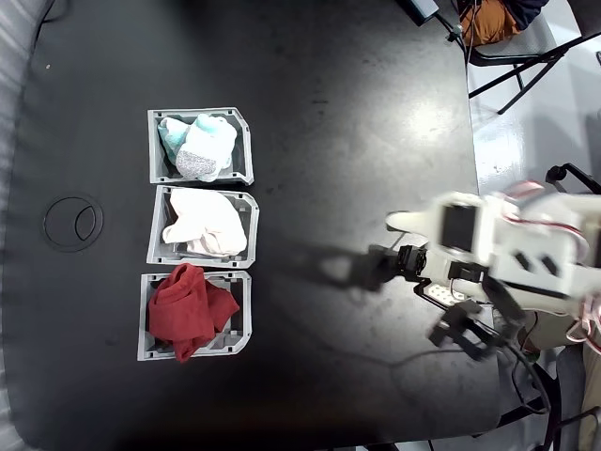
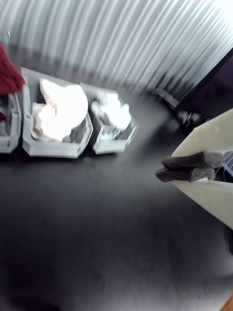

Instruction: Put the sock in the container

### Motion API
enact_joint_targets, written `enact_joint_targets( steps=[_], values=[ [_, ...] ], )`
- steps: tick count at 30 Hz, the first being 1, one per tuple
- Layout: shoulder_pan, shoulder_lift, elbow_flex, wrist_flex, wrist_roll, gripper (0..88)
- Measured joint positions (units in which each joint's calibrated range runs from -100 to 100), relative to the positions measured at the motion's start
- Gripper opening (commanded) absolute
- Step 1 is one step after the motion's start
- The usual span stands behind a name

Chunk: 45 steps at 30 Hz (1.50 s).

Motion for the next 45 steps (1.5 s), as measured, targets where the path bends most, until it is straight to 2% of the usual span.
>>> enact_joint_targets(
  steps=[6, 15, 21, 36, 45],
  values=[
    [0.11, -17.41, 19.28, -12.28, 0.00, 1.4],
    [0.00, -47.22, 57.84, -36.59, 0.00, 1.4],
    [0.00, -61.78, 78.29, -42.81, 0.00, 1.4],
    [0.00, -62.29, 94.86, -47.01, 0.00, 1.4],
    [0.00, -62.12, 100.90, -58.62, 0.00, 1.3]
  ],
)
